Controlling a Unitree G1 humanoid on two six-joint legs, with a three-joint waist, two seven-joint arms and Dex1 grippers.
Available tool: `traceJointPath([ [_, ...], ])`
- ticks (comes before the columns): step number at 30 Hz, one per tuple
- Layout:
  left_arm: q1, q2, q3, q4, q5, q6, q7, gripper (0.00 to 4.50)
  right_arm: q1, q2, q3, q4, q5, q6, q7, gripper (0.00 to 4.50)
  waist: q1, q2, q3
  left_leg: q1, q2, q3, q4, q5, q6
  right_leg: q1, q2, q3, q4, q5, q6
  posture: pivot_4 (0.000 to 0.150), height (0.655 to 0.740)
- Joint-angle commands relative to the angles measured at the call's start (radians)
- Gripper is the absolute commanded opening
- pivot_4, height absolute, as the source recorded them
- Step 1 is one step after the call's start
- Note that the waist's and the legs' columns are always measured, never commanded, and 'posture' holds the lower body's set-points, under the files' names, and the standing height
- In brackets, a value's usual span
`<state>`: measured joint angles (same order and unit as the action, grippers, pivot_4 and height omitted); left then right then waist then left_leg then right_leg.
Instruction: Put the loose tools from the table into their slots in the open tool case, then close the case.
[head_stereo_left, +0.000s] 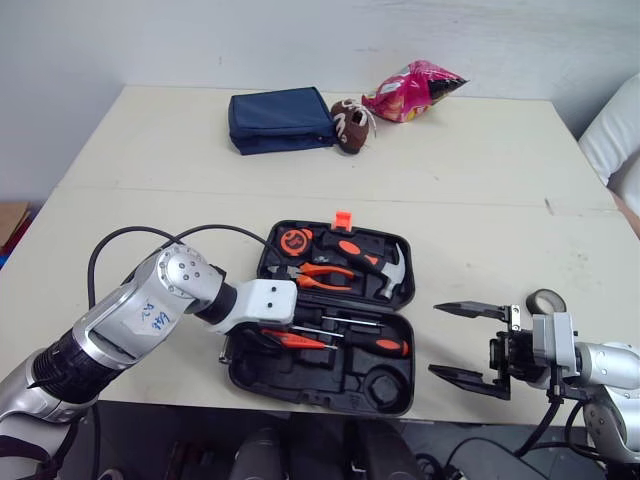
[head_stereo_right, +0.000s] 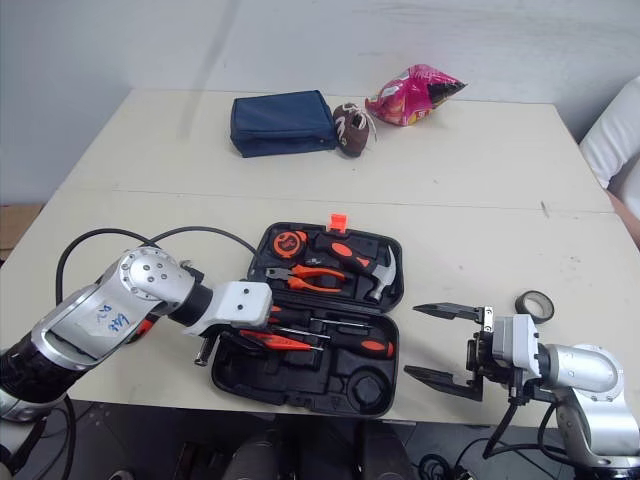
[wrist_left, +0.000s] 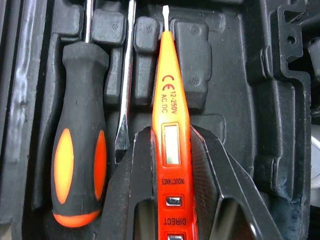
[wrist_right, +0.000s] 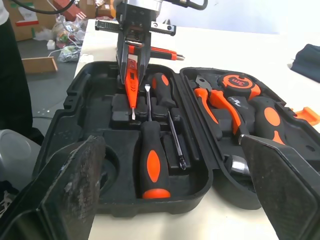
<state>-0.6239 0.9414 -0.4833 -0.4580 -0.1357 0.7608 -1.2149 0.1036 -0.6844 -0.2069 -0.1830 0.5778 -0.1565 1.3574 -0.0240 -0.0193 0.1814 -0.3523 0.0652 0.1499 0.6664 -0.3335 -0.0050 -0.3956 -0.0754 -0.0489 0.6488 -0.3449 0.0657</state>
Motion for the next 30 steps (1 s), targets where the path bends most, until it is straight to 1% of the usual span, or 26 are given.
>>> traceJointPath([
  [1,-0.015,0.008,-0.011,0.008,0.026,0.005,-0.009,0.29,0.000,0.005,-0.009,-0.011,0.006,-0.015,-0.010,4.50,0.000,0.000,0.000,0.000,0.000,0.000,0.000,0.000,0.000,0.000,0.000,0.000,0.000,0.000,0.000,0.150,0.7400],
  [9,-0.048,0.045,-0.080,0.022,0.096,0.029,-0.040,0.29,-0.011,0.007,0.002,-0.010,0.002,-0.010,-0.019,4.50,-0.004,0.000,0.000,0.001,0.000,0.000,0.000,0.000,-0.001,0.000,0.001,0.000,0.002,0.000,-0.001,0.150,0.7400],
  [20,-0.020,0.031,-0.040,0.001,0.073,0.028,-0.016,0.29,-0.011,0.007,0.003,-0.012,0.001,-0.006,-0.028,4.50,-0.004,0.000,0.000,0.002,0.001,0.000,0.001,0.001,-0.002,0.000,0.001,0.001,0.004,-0.001,-0.001,0.150,0.7400],
  [22,-0.010,0.026,-0.019,-0.013,0.059,0.011,-0.013,1.33,-0.014,0.005,0.004,-0.007,0.002,-0.004,-0.026,4.50,-0.004,0.000,0.000,0.002,0.001,0.000,0.001,0.001,-0.002,0.000,0.001,0.001,0.004,-0.001,-0.001,0.150,0.7400],
  [23,-0.009,0.024,-0.002,-0.025,0.047,0.008,-0.014,1.57,-0.016,0.004,0.005,-0.006,0.002,-0.002,-0.025,4.50,-0.004,0.000,0.000,0.002,0.001,0.000,0.001,0.001,-0.002,0.000,0.001,0.001,0.004,-0.001,-0.001,0.150,0.7400],
  [24,-0.009,0.031,0.015,-0.041,0.029,0.014,-0.028,2.05,-0.018,0.003,0.006,-0.005,0.005,0.002,-0.023,4.50,-0.004,0.000,0.000,0.002,0.001,0.000,0.001,0.001,-0.002,0.000,0.001,0.001,0.004,-0.001,-0.001,0.150,0.7400],
  [27,-0.016,0.074,0.072,-0.091,-0.044,0.053,-0.091,2.05,-0.022,-0.004,0.007,-0.005,0.013,0.017,-0.014,4.50,-0.002,-0.001,0.001,0.001,0.001,0.000,0.001,0.001,-0.002,-0.001,0.001,0.001,0.004,-0.001,-0.001,0.150,0.7400],
  [30,-0.026,0.113,0.104,-0.108,-0.084,0.071,-0.127,2.05,-0.027,-0.011,0.010,-0.003,0.018,0.033,-0.001,4.50,-0.001,-0.001,0.001,0.001,0.000,0.000,0.001,0.001,-0.001,-0.001,0.000,0.001,0.004,-0.001,-0.001,0.150,0.7400],
])
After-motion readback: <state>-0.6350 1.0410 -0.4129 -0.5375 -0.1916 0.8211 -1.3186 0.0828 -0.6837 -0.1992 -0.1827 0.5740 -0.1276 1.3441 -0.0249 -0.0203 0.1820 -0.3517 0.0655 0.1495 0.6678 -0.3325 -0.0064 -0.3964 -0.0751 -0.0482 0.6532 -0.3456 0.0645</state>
